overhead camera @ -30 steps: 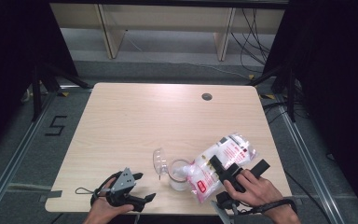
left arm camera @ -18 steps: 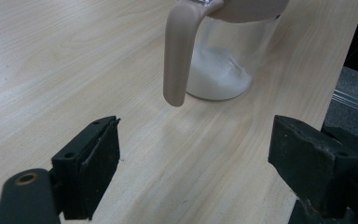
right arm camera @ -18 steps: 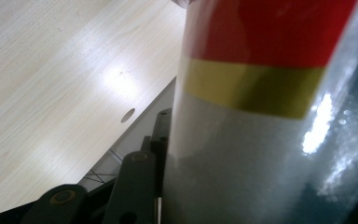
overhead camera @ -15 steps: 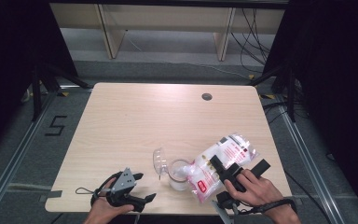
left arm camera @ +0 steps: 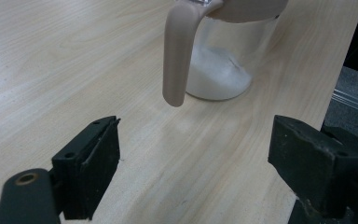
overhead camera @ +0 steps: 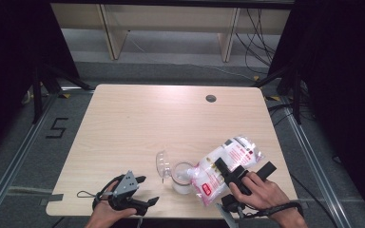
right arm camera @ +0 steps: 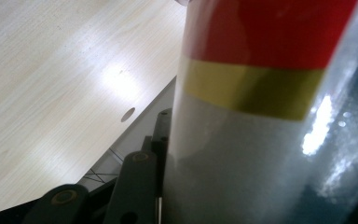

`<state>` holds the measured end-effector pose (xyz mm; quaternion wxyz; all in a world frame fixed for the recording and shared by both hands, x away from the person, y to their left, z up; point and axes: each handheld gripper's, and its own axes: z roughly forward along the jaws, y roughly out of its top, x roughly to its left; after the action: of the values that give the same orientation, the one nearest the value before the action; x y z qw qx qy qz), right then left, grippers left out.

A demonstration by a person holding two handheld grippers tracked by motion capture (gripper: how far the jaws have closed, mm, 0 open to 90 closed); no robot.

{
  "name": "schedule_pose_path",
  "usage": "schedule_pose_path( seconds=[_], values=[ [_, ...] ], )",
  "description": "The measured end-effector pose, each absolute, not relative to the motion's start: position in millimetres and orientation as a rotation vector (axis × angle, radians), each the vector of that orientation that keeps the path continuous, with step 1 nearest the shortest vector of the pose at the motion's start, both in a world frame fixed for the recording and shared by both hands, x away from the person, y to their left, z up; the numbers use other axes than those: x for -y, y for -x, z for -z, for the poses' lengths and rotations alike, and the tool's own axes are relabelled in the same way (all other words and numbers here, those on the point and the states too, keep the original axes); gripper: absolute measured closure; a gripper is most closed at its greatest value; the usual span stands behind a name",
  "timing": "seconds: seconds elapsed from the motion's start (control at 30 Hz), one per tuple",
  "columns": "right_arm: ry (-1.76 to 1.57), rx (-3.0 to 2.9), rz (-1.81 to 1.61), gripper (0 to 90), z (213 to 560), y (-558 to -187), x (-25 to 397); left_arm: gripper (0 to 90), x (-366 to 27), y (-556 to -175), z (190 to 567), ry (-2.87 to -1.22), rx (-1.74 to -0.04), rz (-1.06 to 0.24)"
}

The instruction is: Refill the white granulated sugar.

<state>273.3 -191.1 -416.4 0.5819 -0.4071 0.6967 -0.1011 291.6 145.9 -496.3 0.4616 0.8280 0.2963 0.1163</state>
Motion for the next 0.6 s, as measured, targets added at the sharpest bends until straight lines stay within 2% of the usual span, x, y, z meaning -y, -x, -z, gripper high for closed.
schedule_pose_path(
  seconds=[0.6],
  values=[
    [0.971,-1.612,0.237,69.6,413.5,-273.7,189.8,16.1,-147.1,-293.1,495.5,-2.048,-0.698,-0.302]
  ],
)
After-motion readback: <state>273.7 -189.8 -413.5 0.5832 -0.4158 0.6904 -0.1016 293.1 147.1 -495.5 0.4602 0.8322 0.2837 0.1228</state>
